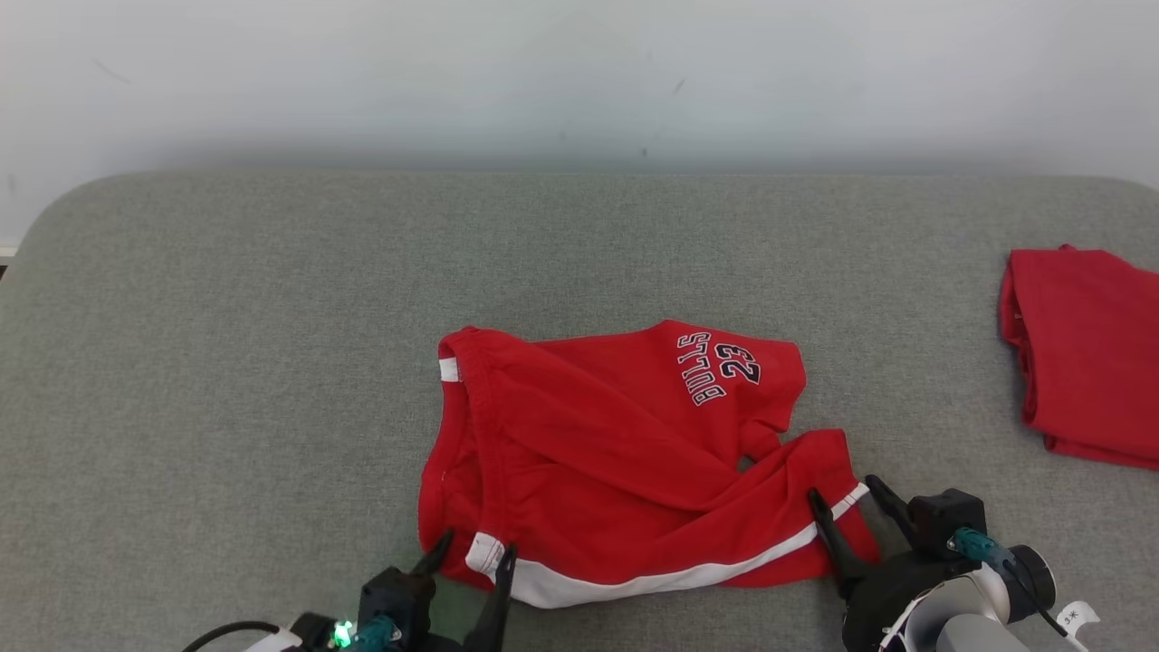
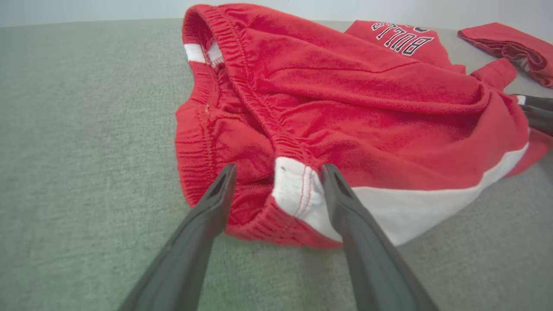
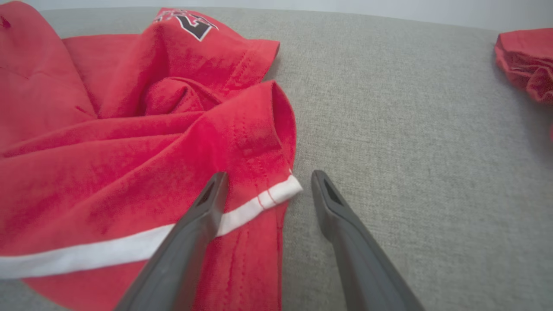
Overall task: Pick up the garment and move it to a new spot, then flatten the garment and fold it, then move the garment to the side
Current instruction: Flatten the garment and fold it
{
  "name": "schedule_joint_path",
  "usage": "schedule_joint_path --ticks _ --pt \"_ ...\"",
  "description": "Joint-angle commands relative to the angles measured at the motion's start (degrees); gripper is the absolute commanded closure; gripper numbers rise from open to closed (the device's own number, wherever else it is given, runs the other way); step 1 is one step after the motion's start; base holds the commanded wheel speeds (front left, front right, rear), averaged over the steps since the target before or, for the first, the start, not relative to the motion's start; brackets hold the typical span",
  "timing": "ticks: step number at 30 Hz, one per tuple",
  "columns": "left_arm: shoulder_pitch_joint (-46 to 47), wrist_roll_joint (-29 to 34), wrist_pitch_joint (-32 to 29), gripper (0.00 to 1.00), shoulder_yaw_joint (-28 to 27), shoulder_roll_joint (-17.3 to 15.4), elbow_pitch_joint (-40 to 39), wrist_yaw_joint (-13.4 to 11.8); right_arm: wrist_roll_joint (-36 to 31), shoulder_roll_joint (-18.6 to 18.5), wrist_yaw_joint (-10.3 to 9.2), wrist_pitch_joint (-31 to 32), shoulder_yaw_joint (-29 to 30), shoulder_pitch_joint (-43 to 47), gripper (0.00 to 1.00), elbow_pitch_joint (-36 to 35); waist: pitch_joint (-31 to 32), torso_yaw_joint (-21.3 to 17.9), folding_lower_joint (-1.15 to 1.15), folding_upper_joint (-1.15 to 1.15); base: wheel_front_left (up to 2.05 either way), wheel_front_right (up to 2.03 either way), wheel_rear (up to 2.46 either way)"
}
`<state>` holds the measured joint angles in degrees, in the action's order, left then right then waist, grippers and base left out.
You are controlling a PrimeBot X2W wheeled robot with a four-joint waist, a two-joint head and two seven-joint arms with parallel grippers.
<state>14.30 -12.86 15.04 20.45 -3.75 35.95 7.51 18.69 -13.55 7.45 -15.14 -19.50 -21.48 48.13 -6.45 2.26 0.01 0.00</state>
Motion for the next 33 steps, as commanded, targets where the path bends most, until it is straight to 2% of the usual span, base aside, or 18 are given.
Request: schedule_joint_path --ticks 1,2,3,4,10,15,16,22,23,24,25,26,33 --pt "0.45 -1.12 0.07 0.0 0.91 0.19 1.39 -0.11 0.8 -0.19 0.06 -0.04 -0.64 -0.45 0.0 0.96 0.07 0.21 -0.01 0.0 0.0 0.0 0.0" --pt "0.89 -1.54 0.08 0.02 1.49 0.26 2.16 -0.11 1.11 -0.16 0.06 -0.03 -0.98 -0.68 0.58 1.3 0.19 0.31 -0.01 0.0 0.0 0.0 0.0" --pt "1.24 -2.55 0.08 0.63 1.93 0.3 3.09 -0.11 1.37 -0.21 0.06 -0.04 -1.27 -0.88 1.0 1.66 0.35 0.42 -0.01 0.0 0.0 0.0 0.0" --pt "1.47 -3.32 0.07 1.0 2.53 0.34 4.05 -0.11 1.66 -0.26 0.06 -0.04 -1.5 -0.99 1.0 1.74 0.6 0.49 -0.01 0.0 0.0 0.0 0.0" --pt "0.96 -5.03 0.07 1.0 3.4 0.35 4.31 -0.1 2.46 -1.55 0.06 -0.04 -0.88 1.76 1.0 -1.54 2.35 0.64 -0.01 0.0 0.0 0.0 0.0" --pt "-2.72 -5.18 0.08 1.0 -0.3 0.09 -1.45 -0.12 3.88 -1.46 0.06 -0.05 2.45 7.12 1.0 -8.09 3.69 0.55 -0.01 0.0 0.0 0.0 0.0" --pt "-4.7 -4.74 0.07 1.0 -1.48 0.11 -3.71 -0.12 4.76 -1.55 0.06 -0.04 2.31 9.74 1.0 -9.26 3.86 0.4 -0.01 0.0 0.0 0.0 0.0" --pt "-8.26 -3.89 0.07 1.0 -2.57 0.26 -6.63 -0.12 5.47 -2.31 0.06 -0.05 1.18 11.75 1.0 -11.1 3.83 -0.33 -0.01 0.0 0.0 0.0 0.0" --pt "-8.51 -3.33 0.07 1.0 -2.25 0.31 -6.11 -0.11 5.92 -2.24 0.06 -0.05 1.12 11.79 0.94 -10.58 3.86 -0.56 -0.01 0.0 0.0 0.0 0.0" --pt "-8.42 -3.31 0.08 1.0 -2.36 0.32 -5.92 -0.11 6.02 -2.13 0.06 -0.04 1.17 11.68 0.29 -10.31 3.9 -0.61 -0.01 0.0 0.0 0.0 0.0" --pt "-8.4 -2.93 0.07 0.3 -2.28 0.33 -5.32 -0.12 5.91 -2.0 0.06 -0.05 1.11 11.55 0.0 -10.24 3.97 -0.62 -0.01 0.0 0.0 0.0 0.0" --pt "-8.21 -2.55 0.07 0.0 -2.17 0.35 -5.16 -0.11 5.65 -1.89 0.06 -0.05 1.15 11.55 0.0 -10.46 4.1 -0.63 -0.01 0.0 0.0 0.0 0.0" --pt "-9.52 -1.69 0.08 0.0 -3.27 0.46 -6.7 -0.12 3.7 -2.68 0.06 -0.05 3.37 13.97 0.0 -13.58 4.34 -0.27 -0.01 0.0 0.0 0.0 0.0"
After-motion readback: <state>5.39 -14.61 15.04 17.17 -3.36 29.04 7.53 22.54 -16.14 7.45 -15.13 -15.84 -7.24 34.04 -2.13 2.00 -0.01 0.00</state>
